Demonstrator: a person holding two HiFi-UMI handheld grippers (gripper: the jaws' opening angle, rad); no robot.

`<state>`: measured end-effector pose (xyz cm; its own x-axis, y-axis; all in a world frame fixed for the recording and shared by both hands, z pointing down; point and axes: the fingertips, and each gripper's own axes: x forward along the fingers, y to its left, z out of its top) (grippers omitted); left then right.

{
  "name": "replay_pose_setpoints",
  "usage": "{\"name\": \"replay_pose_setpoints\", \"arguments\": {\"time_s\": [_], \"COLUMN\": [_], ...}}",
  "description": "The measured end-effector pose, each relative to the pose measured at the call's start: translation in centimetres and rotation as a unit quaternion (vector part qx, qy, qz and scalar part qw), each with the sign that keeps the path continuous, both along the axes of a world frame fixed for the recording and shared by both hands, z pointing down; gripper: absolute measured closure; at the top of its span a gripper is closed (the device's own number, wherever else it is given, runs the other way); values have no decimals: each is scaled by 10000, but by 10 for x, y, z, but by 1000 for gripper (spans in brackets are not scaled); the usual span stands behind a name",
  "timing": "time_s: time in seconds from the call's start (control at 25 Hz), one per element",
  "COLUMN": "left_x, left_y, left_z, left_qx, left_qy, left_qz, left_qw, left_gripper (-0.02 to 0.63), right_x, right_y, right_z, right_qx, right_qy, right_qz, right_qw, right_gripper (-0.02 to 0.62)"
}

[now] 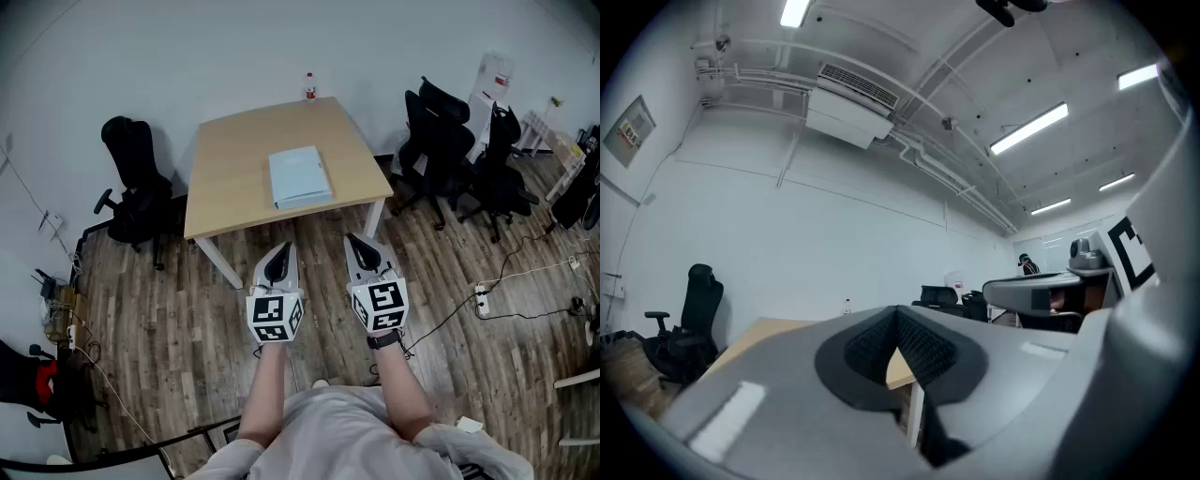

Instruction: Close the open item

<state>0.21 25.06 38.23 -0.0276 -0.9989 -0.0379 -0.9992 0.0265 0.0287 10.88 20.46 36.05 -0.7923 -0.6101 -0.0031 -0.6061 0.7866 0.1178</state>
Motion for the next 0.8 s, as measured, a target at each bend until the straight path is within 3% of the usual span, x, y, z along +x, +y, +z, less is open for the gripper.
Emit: {"name": "replay_pose_setpoints", "arguments": {"time_s": [0.36,0.6,0.8], "left_x": [-15,-18,-37], "left_y": [8,-14,-56], "left_z": [12,17,27], "left_qx": [-90,-67,-138], "left_qy": [58,-61,-177], "left_qz": [79,39,-24], "left_qw": [9999,10000,9997], "left_gripper": [597,597,597], "right_x": [-7,-13,-49], "right_y": [10,-20,-62], "right_z": [24,28,35], "right_qx": [-192,-70,-127], "right_qy": [24,-12,-112], "right_qz": [197,264,-40], "right_qw": [9996,9996,9998], "right_gripper": [583,583,583]}}
